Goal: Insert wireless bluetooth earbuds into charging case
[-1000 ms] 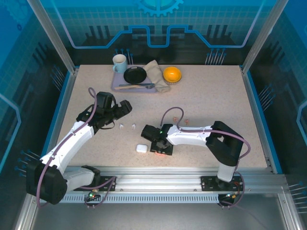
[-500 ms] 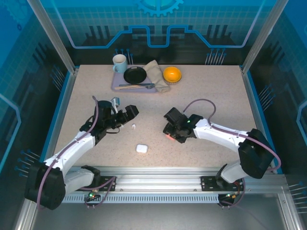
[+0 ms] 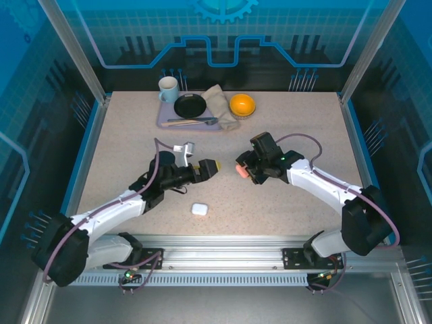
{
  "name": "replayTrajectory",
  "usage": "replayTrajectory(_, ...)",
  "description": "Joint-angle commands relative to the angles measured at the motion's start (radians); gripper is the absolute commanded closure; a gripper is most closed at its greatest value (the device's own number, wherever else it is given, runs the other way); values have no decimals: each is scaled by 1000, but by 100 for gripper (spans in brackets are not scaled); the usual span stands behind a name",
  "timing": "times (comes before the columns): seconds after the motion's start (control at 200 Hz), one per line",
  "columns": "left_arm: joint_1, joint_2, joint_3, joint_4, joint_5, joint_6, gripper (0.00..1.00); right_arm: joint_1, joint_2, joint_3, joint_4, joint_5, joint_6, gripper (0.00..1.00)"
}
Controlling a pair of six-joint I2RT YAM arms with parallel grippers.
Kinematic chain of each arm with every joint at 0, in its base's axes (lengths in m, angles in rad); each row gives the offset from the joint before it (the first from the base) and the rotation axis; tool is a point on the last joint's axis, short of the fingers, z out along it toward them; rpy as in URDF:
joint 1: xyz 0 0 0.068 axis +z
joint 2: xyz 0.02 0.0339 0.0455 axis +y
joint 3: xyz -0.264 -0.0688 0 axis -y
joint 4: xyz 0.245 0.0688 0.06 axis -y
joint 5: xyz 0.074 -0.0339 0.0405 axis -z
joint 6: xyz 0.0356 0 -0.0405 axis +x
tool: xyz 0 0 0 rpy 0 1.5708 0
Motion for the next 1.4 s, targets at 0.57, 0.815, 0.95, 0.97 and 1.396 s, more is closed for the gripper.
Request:
replayTrajectory(0.57, -129, 253, 120, 150, -138, 60, 29, -1, 51, 94, 83, -98, 139, 46)
replayTrajectory(0.815, -126, 186, 116, 77, -232, 102, 23, 4, 47, 83, 9, -41, 97, 43)
replayTrajectory(0.95, -86, 90, 105, -38, -328, 106, 8, 7, 49, 79, -44, 1, 35, 38)
replayTrajectory(0.97, -78, 77, 108, -64, -342, 107, 6, 8, 49, 80, -52, 6, 20, 38)
replayTrajectory(1.396, 268, 366, 540, -720, -284, 131, 1, 114, 216, 284, -248, 129, -435, 22)
